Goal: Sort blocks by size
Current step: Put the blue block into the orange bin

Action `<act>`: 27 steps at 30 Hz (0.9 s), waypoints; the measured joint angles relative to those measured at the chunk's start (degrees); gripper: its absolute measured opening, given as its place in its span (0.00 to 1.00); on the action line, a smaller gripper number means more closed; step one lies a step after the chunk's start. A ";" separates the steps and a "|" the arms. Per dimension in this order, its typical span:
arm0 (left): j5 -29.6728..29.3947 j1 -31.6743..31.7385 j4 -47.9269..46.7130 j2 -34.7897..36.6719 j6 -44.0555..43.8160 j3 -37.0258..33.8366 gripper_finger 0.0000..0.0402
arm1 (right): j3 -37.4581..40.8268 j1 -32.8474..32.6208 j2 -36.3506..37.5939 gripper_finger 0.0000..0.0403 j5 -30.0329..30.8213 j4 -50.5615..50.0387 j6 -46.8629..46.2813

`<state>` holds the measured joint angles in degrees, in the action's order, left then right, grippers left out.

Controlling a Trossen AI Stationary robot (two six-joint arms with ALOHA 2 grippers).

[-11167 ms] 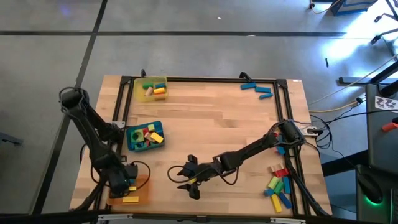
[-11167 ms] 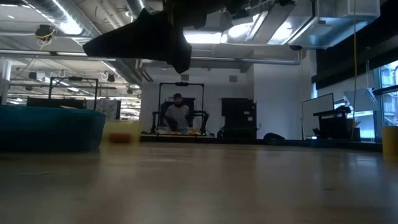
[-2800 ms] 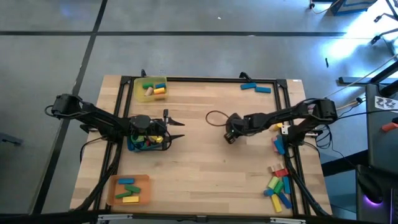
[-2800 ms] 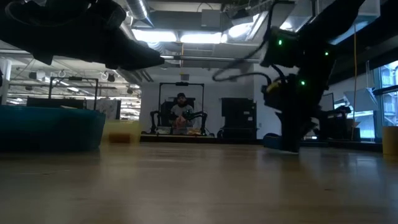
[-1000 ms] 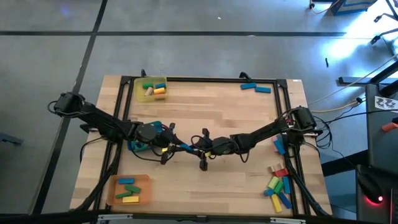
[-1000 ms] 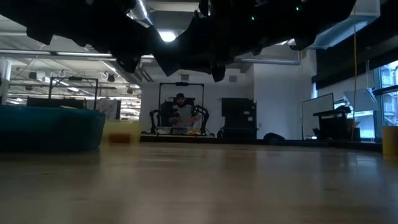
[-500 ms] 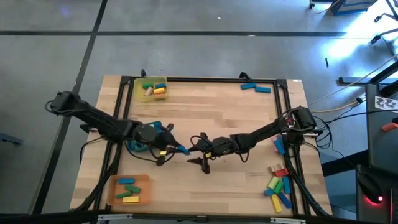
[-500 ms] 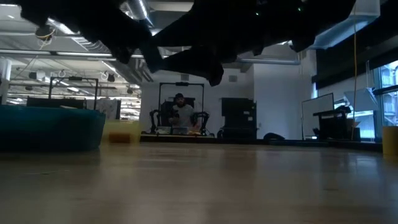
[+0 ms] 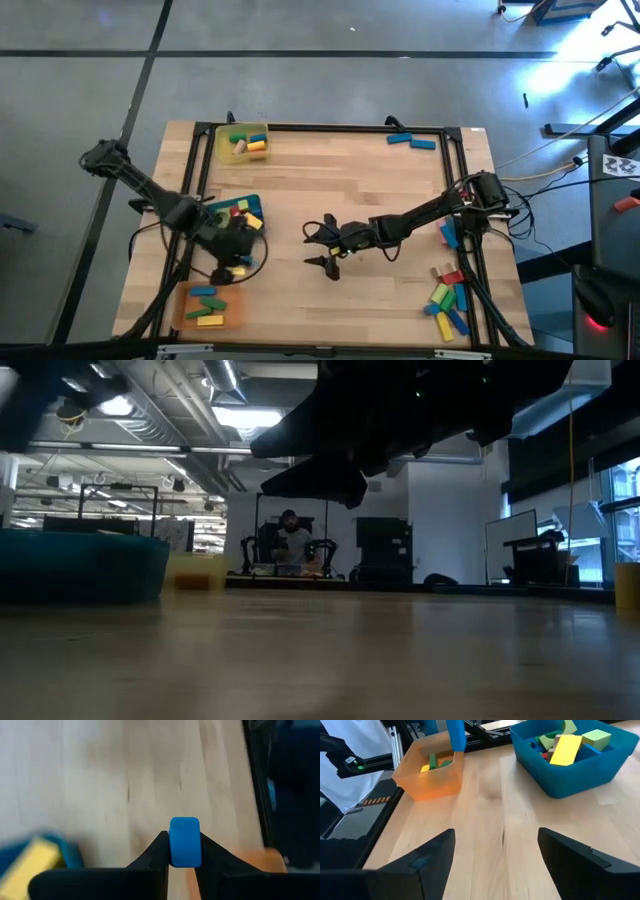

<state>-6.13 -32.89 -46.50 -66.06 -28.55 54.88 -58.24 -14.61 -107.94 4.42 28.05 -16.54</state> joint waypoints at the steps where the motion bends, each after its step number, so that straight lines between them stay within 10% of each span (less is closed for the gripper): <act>1: 0.11 -1.43 -2.54 0.00 -2.86 0.60 0.12 | 0.00 0.00 0.00 0.71 0.09 -0.02 -0.02; 17: 5.79 -19.29 -10.26 -0.15 -39.83 -2.13 0.12 | 0.00 0.00 0.04 0.71 1.50 -0.07 -0.13; 27: 13.52 -22.29 -6.45 -6.58 -44.59 -4.82 0.12 | 0.00 0.00 0.07 0.71 1.60 -0.06 -0.13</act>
<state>7.39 -55.18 -52.94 -72.64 -73.14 50.06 -58.24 -14.61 -107.87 6.02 27.99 -16.67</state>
